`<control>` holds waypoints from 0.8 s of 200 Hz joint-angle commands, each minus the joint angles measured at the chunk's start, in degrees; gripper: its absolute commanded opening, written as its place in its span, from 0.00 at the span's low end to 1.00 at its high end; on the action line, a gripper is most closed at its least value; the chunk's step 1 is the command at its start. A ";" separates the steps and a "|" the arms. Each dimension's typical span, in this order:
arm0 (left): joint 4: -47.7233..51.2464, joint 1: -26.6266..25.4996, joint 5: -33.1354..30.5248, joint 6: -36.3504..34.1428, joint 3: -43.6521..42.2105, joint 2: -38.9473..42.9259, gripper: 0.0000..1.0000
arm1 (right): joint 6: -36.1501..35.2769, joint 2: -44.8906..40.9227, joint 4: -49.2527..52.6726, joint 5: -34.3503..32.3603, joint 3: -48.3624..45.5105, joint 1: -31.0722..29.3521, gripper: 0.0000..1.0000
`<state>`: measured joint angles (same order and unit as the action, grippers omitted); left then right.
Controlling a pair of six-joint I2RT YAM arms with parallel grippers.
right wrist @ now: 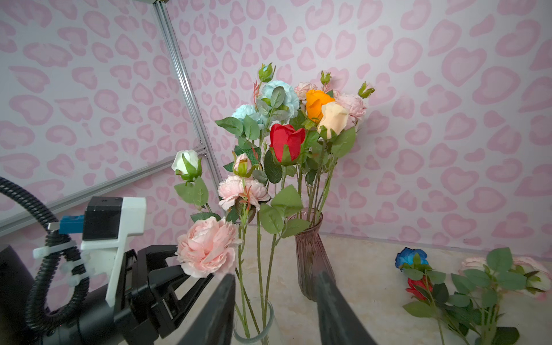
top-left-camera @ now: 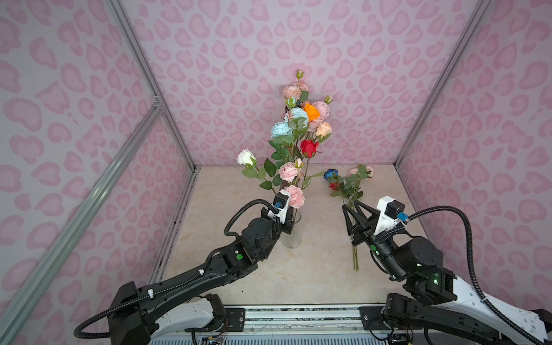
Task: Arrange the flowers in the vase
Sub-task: 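Push the peony stem deeper into the cylinder and open the left gripper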
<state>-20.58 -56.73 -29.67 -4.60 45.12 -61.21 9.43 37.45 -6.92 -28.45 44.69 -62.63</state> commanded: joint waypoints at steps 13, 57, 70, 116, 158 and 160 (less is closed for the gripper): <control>2.25 0.04 -0.09 -0.06 -0.46 2.12 0.41 | 0.15 0.46 0.06 0.33 0.12 0.49 0.45; 5.83 0.04 -1.56 1.13 -1.44 5.30 0.53 | -0.02 1.44 0.70 0.61 1.20 0.72 0.46; 7.36 0.01 -2.37 2.34 -1.61 6.55 0.61 | -0.36 1.68 1.04 0.46 1.49 0.76 0.46; 13.59 0.05 -3.92 5.41 -1.50 10.01 0.73 | 0.75 2.62 1.38 0.05 1.89 2.01 0.46; 21.72 0.04 -7.25 7.21 2.76 7.14 0.79 | 1.73 3.88 2.43 0.65 2.84 2.91 0.46; 22.07 0.04 -7.42 7.38 3.04 7.02 0.79 | 1.73 3.91 2.39 0.60 2.79 2.90 0.46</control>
<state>-4.23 -56.73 -34.59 0.99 45.19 -52.31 10.13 40.97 -4.40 -28.21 47.05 -59.90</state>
